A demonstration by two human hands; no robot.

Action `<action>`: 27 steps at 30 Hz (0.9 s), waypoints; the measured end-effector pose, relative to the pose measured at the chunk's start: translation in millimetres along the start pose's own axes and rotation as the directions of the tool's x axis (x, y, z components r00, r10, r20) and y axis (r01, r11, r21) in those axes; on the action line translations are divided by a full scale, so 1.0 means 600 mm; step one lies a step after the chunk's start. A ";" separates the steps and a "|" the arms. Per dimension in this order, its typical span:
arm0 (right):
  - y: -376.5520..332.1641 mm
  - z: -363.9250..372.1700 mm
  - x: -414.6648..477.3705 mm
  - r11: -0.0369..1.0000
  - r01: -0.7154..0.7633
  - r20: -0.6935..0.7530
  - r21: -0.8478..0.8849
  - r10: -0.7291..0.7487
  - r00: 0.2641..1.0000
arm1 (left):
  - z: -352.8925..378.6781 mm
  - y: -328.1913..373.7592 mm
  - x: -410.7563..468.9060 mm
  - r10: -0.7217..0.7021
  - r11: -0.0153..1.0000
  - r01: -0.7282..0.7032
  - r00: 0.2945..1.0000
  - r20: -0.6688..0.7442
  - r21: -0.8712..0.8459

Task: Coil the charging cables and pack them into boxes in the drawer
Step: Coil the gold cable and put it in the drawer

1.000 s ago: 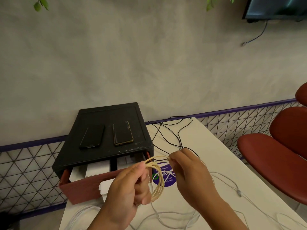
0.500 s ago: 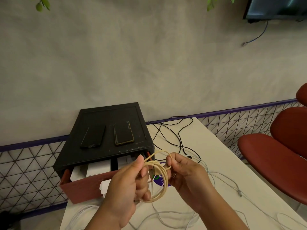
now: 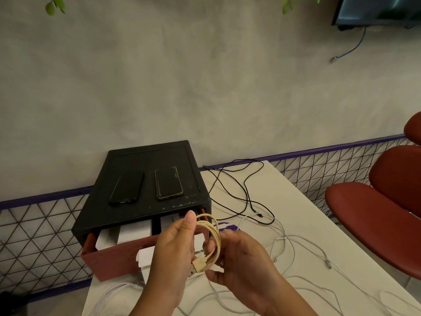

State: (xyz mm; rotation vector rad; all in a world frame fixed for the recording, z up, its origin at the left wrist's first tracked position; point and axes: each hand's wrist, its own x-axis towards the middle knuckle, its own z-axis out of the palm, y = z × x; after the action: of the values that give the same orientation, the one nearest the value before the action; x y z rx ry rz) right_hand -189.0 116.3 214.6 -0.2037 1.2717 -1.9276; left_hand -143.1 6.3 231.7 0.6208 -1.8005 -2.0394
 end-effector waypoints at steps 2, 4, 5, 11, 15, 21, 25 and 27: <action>0.003 0.005 -0.002 0.999 -0.026 -0.018 -0.043 0.025 1.000 | 0.000 -0.003 0.003 -0.001 1.000 0.001 1.000 -0.026 0.008; 0.006 0.010 -0.002 0.990 -0.035 -0.058 -0.136 0.027 0.998 | -0.002 -0.003 0.005 -0.011 1.000 0.011 0.999 -0.033 0.022; 0.008 0.012 0.000 0.976 -0.041 -0.072 -0.215 0.026 0.997 | -0.003 -0.004 0.006 -0.017 0.999 0.018 0.999 -0.036 0.030; 0.016 0.019 0.002 0.856 -0.082 -0.136 -0.510 0.014 0.991 | -0.007 -0.018 0.014 -0.051 0.999 0.052 0.996 -0.066 0.004; 0.007 0.014 0.002 0.798 -0.099 -0.092 -0.595 0.054 0.994 | -0.009 -0.019 0.019 -0.004 0.998 0.009 0.997 -0.071 0.061; -0.019 0.001 -0.016 0.787 0.023 0.049 -0.617 0.010 0.999 | -0.023 -0.021 0.036 0.086 0.987 -0.070 0.990 -0.112 0.142; -0.061 -0.027 -0.038 0.748 0.261 0.119 -0.611 -0.239 0.964 | -0.038 -0.016 0.043 0.091 0.971 -0.073 0.994 -0.068 0.229; -0.072 -0.044 -0.041 0.655 0.338 0.145 -0.676 -0.331 0.932 | -0.038 -0.005 0.038 0.002 0.989 -0.003 1.000 0.005 0.146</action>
State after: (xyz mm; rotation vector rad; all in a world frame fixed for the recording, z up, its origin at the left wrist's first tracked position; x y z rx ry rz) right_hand -209.0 159.3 244.5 -0.8912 2.0296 -1.6219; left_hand -149.6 -24.6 224.5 0.6541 -1.9652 -1.9215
